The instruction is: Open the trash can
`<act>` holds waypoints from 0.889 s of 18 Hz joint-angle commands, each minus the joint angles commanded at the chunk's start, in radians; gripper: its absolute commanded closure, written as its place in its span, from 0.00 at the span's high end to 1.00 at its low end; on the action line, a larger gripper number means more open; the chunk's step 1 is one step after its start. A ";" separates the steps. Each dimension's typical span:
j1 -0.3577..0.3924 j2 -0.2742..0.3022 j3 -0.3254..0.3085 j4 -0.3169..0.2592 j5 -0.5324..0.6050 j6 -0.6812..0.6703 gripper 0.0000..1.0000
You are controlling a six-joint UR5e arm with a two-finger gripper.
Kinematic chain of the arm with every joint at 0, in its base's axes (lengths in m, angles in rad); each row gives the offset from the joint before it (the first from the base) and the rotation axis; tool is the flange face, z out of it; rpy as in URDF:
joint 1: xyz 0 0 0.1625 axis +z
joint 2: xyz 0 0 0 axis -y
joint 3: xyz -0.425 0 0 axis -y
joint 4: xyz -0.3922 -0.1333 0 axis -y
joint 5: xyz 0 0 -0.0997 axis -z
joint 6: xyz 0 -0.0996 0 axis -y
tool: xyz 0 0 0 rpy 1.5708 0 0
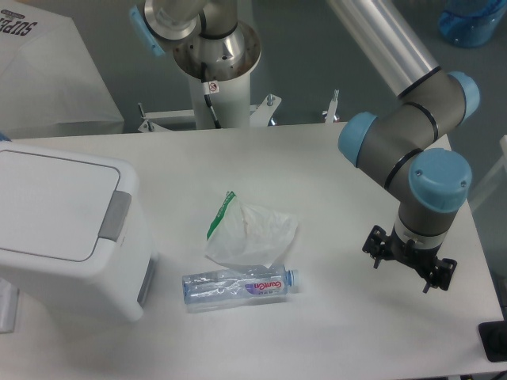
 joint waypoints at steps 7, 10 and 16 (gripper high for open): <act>0.003 0.002 -0.002 0.008 -0.027 0.000 1.00; 0.008 0.000 -0.014 0.009 -0.069 -0.011 1.00; 0.009 0.024 -0.026 0.023 -0.210 -0.168 1.00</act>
